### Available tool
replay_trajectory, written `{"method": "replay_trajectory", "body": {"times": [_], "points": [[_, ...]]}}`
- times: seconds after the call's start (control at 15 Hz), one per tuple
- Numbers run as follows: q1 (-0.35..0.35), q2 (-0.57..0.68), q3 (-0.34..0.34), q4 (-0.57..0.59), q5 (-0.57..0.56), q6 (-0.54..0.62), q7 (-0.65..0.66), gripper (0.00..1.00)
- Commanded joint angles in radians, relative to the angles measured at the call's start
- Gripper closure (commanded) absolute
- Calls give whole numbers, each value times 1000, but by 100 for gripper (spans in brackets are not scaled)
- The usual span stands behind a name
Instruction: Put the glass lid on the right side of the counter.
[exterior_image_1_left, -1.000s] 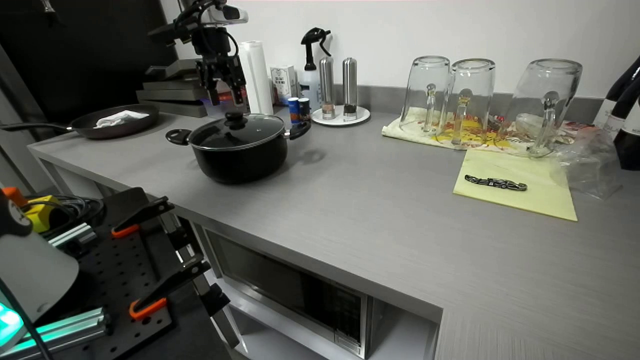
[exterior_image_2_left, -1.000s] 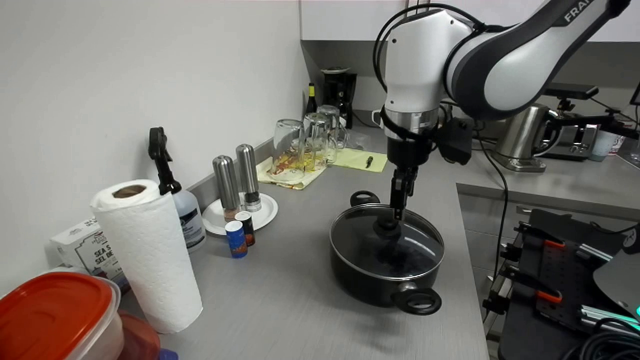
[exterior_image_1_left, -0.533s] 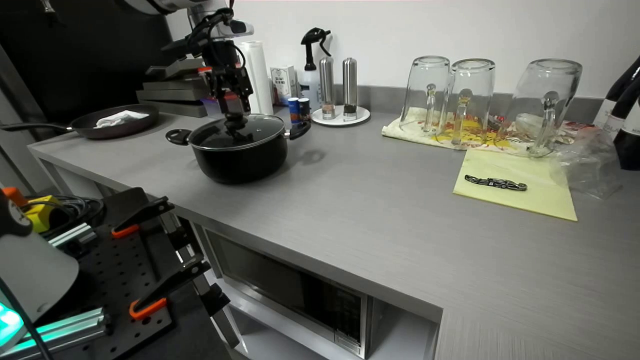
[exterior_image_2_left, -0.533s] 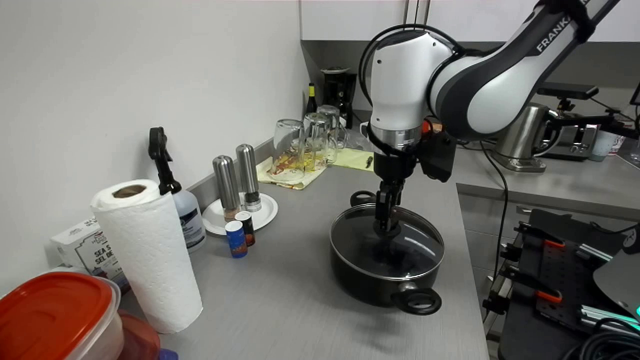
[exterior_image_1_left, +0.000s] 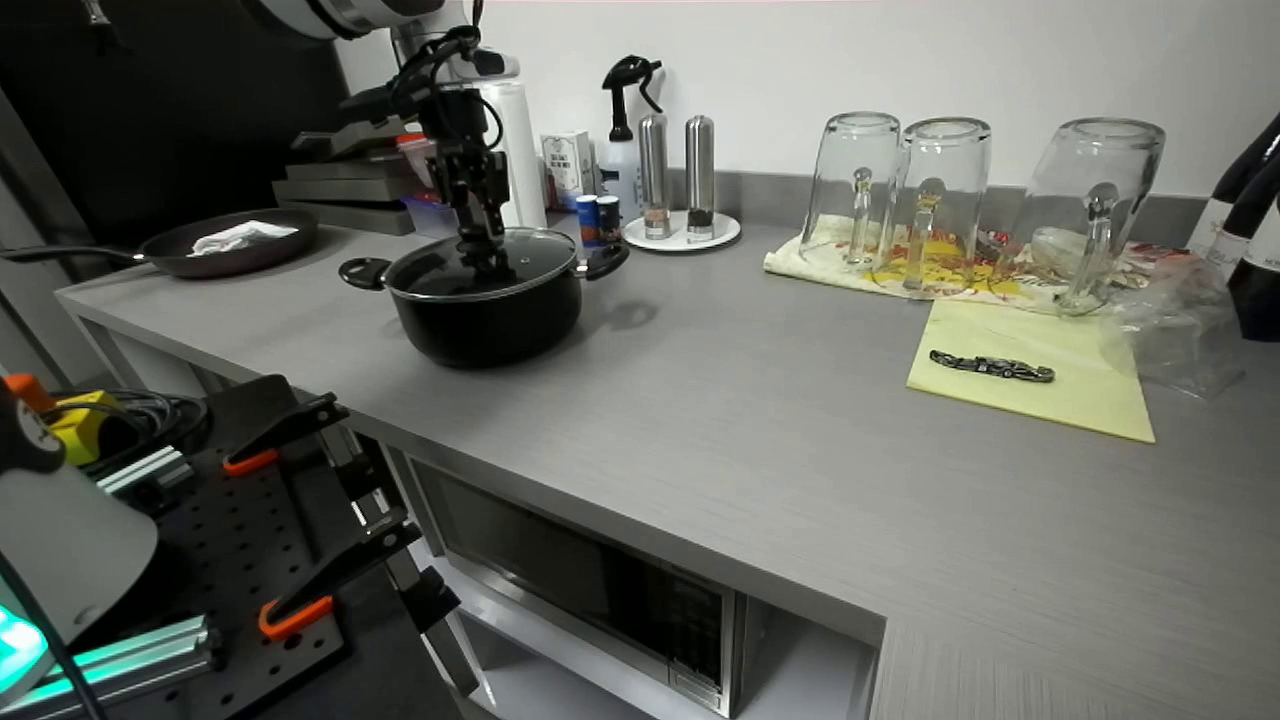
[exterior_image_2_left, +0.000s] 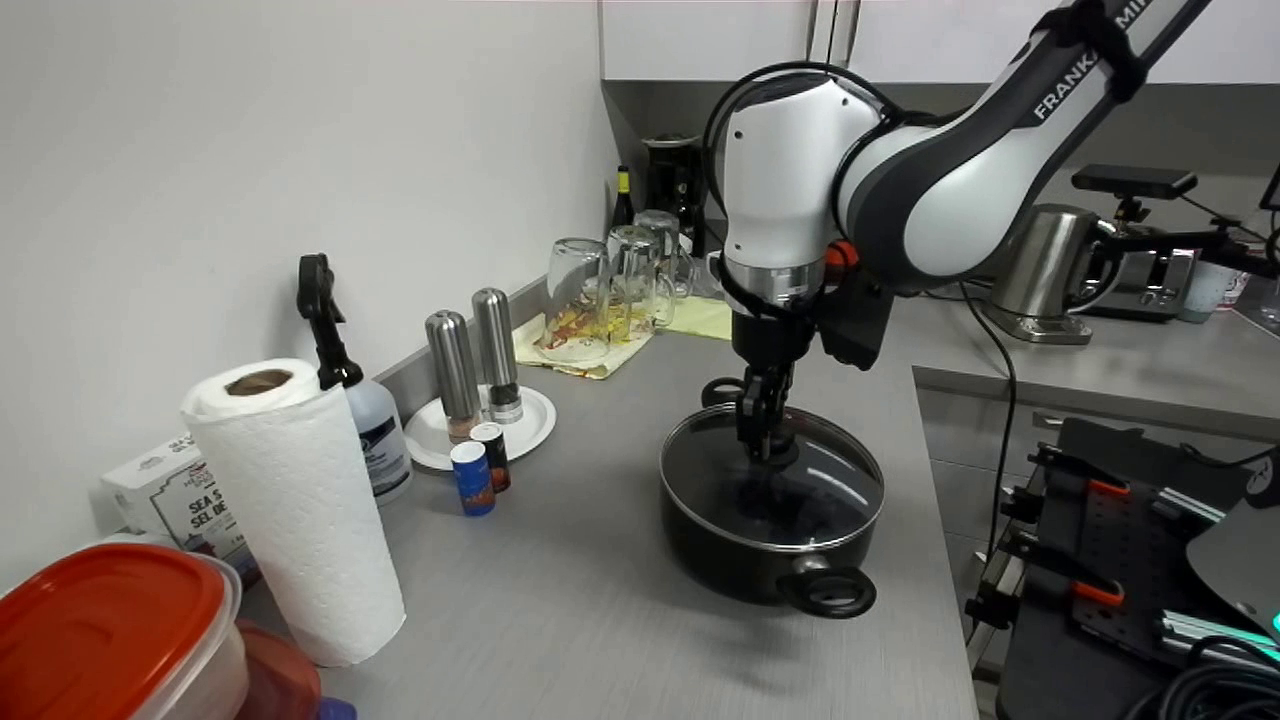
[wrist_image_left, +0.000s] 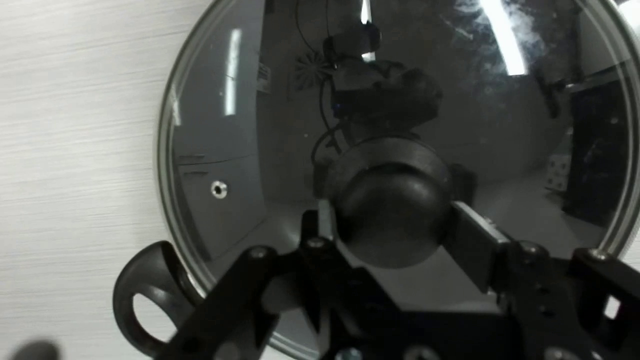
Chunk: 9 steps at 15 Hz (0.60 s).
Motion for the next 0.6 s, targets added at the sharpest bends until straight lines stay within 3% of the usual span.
{"method": "replay_trajectory", "body": {"times": [0.0, 0.33, 0.53], "points": [[22, 16, -25, 16, -13, 17, 28, 72], [18, -14, -24, 10, 3, 7, 29, 74], [17, -93, -18, -15, 18, -17, 29, 74]]}}
